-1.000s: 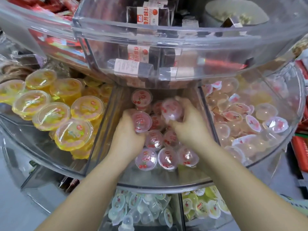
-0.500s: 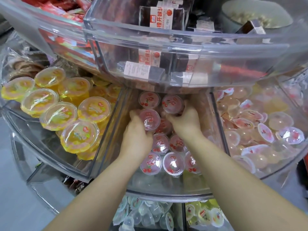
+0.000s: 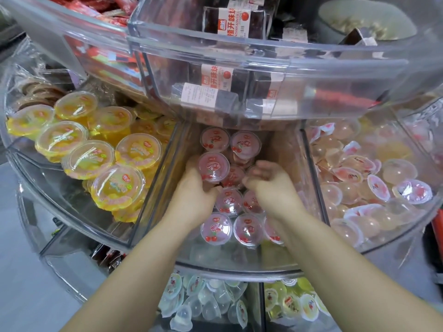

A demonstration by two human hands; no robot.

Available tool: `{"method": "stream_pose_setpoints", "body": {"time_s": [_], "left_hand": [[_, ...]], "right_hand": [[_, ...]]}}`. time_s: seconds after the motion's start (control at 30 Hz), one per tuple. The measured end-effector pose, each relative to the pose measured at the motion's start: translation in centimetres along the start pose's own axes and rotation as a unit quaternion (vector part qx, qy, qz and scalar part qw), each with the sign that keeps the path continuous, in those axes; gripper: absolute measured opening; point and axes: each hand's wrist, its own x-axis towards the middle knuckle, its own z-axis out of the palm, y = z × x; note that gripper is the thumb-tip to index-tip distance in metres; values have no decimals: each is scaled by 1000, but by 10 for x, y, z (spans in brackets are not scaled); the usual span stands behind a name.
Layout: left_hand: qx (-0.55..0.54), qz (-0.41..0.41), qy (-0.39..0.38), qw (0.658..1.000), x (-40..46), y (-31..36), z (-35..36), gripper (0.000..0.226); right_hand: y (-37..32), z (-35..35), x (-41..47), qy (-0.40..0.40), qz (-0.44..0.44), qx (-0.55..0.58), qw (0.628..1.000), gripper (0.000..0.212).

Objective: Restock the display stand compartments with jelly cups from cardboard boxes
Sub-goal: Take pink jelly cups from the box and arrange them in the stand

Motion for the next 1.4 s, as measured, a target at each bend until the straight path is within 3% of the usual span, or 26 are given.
{"method": "stream_pose_setpoints", "body": {"time_s": [0.1, 0.17, 0.67, 0.83, 1.0, 1.1, 1.23, 1.4], "left_hand": [[-107, -25, -53, 993, -8, -3, -6, 55], [-118, -32, -58, 991, -14, -7, -8, 56], [-183, -14, -105, 977, -15, -17, -15, 56], [-185, -26, -93, 978, -17, -14, -14, 53], [-233, -33, -81, 968, -36, -8, -21, 53], [-263, 11, -24, 964, -67, -4, -29, 48], [-280, 100, 126, 946, -116, 1, -37, 30], [-222, 42, 292, 929, -196, -52, -29, 25]], "right_hand": [[-1, 10, -9, -97, -11, -64, 993, 45], [-7, 18, -6, -114, -48, -108, 986, 45], [-5, 42, 9, -77, -98, -136, 983, 47], [-4, 39, 7, -109, -72, -140, 982, 55], [-9, 18, -13, -108, -29, -57, 992, 47], [-18, 2, -35, -113, -64, -23, 991, 32], [-30, -8, -74, -151, -144, 12, 978, 18], [-14, 6, -135, -314, -183, 20, 932, 19]]}}
